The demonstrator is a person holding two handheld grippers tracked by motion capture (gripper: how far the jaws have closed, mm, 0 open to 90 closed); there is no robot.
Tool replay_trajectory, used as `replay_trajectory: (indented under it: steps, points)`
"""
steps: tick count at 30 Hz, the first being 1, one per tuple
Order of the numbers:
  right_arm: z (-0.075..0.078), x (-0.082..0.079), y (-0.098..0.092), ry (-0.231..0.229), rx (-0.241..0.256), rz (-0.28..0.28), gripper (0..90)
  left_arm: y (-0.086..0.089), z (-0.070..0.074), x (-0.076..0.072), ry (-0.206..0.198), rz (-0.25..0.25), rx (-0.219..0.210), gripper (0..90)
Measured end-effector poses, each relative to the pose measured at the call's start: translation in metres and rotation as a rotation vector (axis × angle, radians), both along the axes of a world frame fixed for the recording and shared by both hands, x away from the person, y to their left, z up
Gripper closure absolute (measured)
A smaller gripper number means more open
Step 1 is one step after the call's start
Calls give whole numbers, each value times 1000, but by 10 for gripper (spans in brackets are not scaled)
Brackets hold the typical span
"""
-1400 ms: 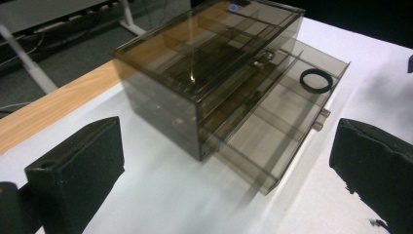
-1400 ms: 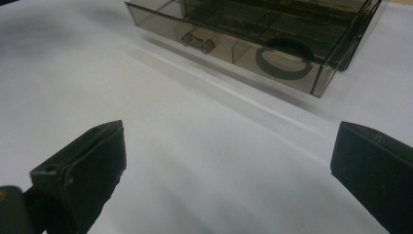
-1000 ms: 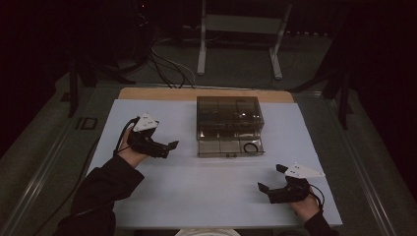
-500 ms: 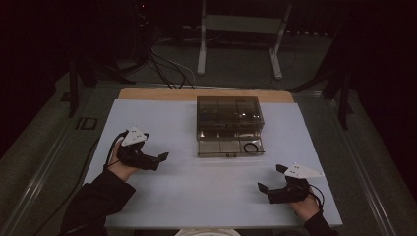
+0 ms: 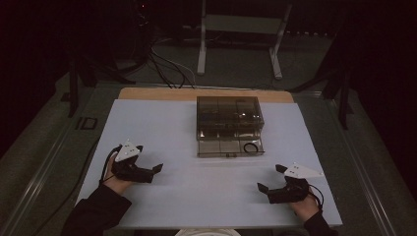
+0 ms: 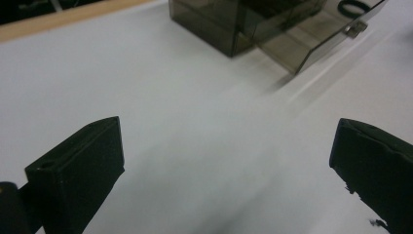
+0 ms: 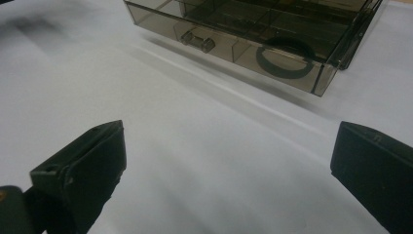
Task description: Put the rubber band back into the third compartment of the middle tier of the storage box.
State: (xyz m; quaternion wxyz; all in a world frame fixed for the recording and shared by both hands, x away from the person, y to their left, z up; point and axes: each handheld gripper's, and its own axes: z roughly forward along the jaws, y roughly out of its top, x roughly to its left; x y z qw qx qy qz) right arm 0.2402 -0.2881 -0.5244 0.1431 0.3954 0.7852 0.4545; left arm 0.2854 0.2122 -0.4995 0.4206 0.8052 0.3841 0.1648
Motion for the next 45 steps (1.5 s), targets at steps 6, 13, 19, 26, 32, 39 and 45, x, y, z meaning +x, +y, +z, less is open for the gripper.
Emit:
replay_trajectory:
  steps: [6, 13, 19, 26, 32, 39, 45]
  points:
    - [0, 0, 0, 2, 2, -1, 0, 6, -12, -8, 28, -14, 1, 9]
    - [-1, 0, 0, 0, -4, 4, 0, 15, -16, -21, 8, -8, -19, 9]
    - [-2, 0, 0, 5, -9, 2, 0, 17, -19, -30, -1, -9, 2, 9]
    - [-3, 1, 2, 8, -16, 10, 0, 18, -21, -29, 1, -18, -4, 9]
    - [-3, 1, 3, 3, -15, 14, 0, 19, -23, -30, 11, -22, -5, 9]
    - [-3, 1, 4, 0, -19, 20, 0, 18, -23, -30, 13, -24, -8, 9]
    - [-3, 0, 5, 0, -26, 23, 0, 19, -23, -30, 10, -18, -15, 9]
